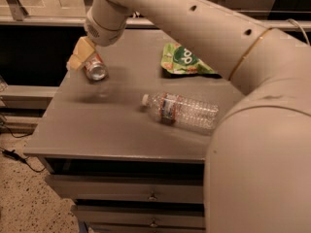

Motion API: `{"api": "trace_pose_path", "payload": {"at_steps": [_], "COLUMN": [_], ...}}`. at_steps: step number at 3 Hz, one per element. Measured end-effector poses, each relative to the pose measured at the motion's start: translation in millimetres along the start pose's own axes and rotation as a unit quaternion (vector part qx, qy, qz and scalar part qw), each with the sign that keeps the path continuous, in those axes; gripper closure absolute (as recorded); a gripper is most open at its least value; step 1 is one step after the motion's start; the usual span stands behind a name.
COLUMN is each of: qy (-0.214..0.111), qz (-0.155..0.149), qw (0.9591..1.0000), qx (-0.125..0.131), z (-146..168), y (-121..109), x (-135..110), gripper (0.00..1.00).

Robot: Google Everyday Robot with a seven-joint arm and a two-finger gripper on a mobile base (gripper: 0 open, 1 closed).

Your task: Place coke can upright

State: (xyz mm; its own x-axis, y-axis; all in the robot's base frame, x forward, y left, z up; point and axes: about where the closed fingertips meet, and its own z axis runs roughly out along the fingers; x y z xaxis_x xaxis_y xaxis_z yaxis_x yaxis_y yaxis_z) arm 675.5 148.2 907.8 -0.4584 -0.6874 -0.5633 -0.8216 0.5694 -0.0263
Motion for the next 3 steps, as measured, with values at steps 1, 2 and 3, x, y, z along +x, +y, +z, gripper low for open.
{"api": "trace_pose_path", "payload": {"at_steps": [1, 2, 3], "qy": [0.018, 0.034, 0.054], "qz": [0.024, 0.042, 0.056], "qw": [0.9994, 0.9979, 0.9954], "qx": [0.017, 0.035, 0.057], "z": [26, 43, 58], "y": [-9, -19, -25], "x": [-14, -22, -34], "gripper": [0.0, 0.0, 0.0]}}
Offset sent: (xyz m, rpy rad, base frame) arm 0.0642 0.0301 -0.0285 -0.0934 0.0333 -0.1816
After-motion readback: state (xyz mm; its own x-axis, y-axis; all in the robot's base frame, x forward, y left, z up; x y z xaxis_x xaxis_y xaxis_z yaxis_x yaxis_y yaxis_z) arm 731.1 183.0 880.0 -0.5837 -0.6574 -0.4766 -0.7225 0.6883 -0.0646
